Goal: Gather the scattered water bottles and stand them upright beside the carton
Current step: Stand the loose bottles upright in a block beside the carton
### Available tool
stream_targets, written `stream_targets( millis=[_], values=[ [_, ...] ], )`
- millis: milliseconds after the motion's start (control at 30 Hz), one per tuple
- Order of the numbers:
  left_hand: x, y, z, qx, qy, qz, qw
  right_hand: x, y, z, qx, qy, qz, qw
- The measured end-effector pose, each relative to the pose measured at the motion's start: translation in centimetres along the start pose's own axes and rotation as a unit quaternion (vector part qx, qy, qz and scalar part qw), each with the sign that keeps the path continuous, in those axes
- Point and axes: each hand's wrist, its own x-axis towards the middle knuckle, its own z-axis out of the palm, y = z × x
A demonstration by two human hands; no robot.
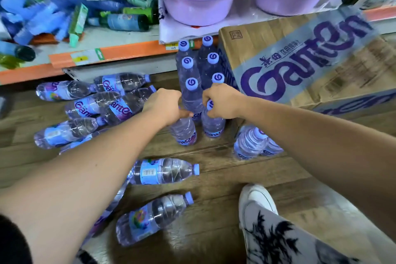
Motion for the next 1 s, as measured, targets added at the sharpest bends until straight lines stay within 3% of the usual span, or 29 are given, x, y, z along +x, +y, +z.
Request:
stream_targets(
  millis=[300,500,733,1000],
  values=[
    [1.1,3.9,0.3,-0.071,0.002,0.001,0.997,-0.7,1.5,-0.6,-0.022,-0.008,0.018,1.0],
    [0.9,4.3,0.1,0.055,-0.074,0.091,0.992,-0.8,1.5,-1.1,-0.046,-0.025,0.0,0.999],
    [0.5,4.0,0.6,0.183,-0.022,0.125,0.975,-0.9,1.6,-1.2,-0.036,-0.035,0.004,0.999],
    [0.8,4.0,1.9,0.068,-0.003,0.076,0.995,-0.8,1.6,-1.3,-0.052,-0.053,0.017,0.997]
  ],
)
